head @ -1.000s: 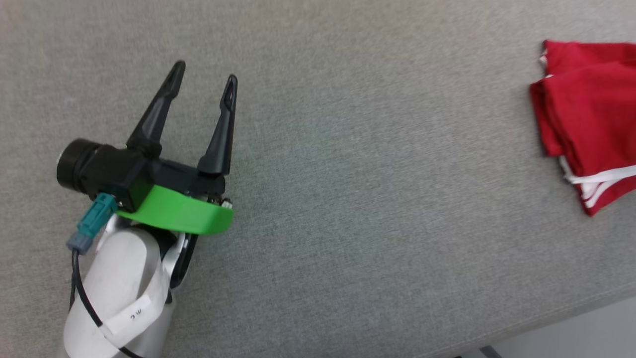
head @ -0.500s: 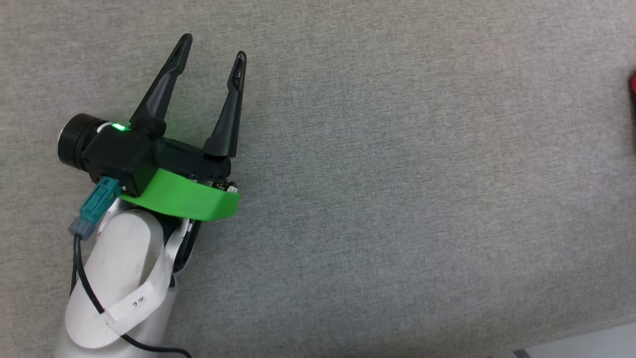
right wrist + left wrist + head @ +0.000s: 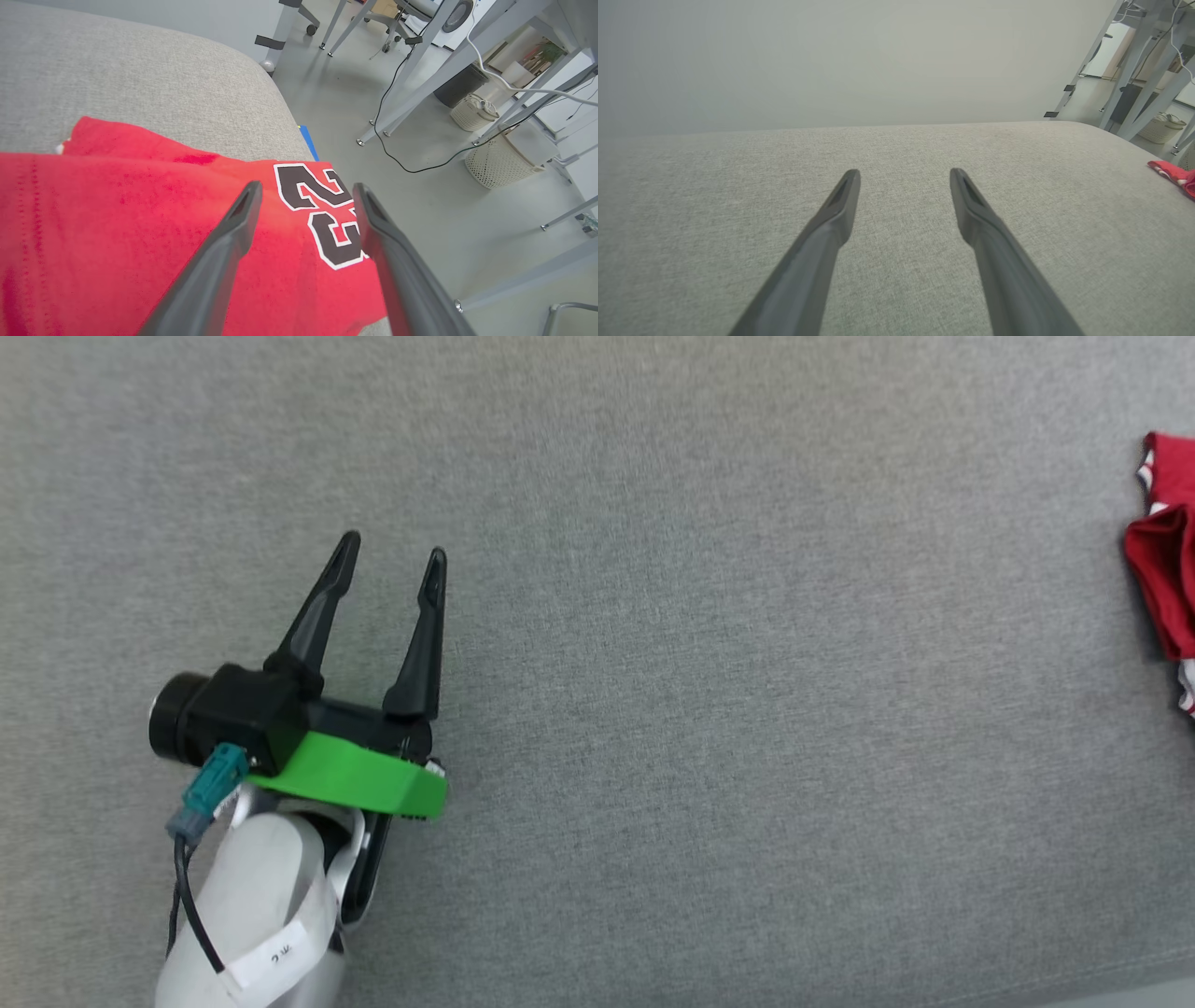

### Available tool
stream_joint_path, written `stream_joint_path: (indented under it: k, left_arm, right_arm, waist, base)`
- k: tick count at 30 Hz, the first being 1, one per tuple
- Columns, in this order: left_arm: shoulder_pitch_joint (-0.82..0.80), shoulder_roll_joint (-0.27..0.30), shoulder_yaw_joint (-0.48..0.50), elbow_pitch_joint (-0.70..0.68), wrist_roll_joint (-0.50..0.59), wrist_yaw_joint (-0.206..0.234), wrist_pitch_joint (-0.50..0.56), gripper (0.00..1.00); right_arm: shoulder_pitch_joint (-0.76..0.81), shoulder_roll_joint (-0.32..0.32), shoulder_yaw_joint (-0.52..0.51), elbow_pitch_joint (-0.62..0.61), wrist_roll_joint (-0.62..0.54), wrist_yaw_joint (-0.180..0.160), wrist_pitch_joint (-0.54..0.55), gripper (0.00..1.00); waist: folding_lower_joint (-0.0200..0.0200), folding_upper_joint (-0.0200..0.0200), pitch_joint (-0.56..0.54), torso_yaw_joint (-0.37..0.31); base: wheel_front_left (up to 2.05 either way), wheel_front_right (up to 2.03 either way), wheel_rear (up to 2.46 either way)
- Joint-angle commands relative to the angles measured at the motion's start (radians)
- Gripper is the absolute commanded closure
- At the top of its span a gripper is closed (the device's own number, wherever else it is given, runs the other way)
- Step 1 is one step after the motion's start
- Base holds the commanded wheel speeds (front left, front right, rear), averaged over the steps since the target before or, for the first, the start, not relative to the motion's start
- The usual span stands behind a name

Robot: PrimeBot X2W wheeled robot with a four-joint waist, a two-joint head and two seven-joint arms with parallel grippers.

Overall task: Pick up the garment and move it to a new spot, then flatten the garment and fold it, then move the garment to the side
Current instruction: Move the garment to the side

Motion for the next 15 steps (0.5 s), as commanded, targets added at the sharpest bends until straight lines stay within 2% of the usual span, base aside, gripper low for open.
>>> stream_joint_path:
  k: [1,7,9,10,15]
  left_arm:
    - [0.02,-0.009,0.005,0.005,-0.012,0.008,-0.007,0.0]
    - [0.113,-0.033,0.028,0.033,-0.03,0.034,-0.013,0.0]
    - [0.143,-0.044,0.036,0.046,-0.041,0.038,-0.014,0.0]
    - [0.18,-0.055,0.047,0.067,-0.051,0.041,-0.014,0.0]
    - [0.222,-0.068,0.054,0.093,-0.051,0.042,-0.015,0.0]
  right_arm:
    - [0.038,0.016,0.003,-0.024,0.019,-0.001,-0.008,0.0]
    - [0.232,0.112,0.028,-0.168,0.079,-0.001,-0.014,0.0]
    - [0.298,0.143,0.049,-0.221,0.1,-0.001,-0.013,0.0]
    - [0.383,0.185,0.084,-0.291,0.132,-0.001,-0.005,0.0]
    - [0.499,0.249,0.139,-0.397,0.181,-0.001,0.017,0.0]
  waist:
    - [0.0001,0.0,-0.112,0.033]
    - [0.0001,0.0,-0.229,0.061]
    - [0.0001,0.0,-0.266,0.074]
    - [0.0001,0.0,-0.314,0.092]
    - [0.0001,0.0,-0.373,0.131]
  base:
    - [0.0,0.0,0.0]
    - [0.0,0.0,0.0]
    - [0.0,0.0,0.0]
    - [0.0,0.0,0.0]
    - [0.0,0.0,0.0]
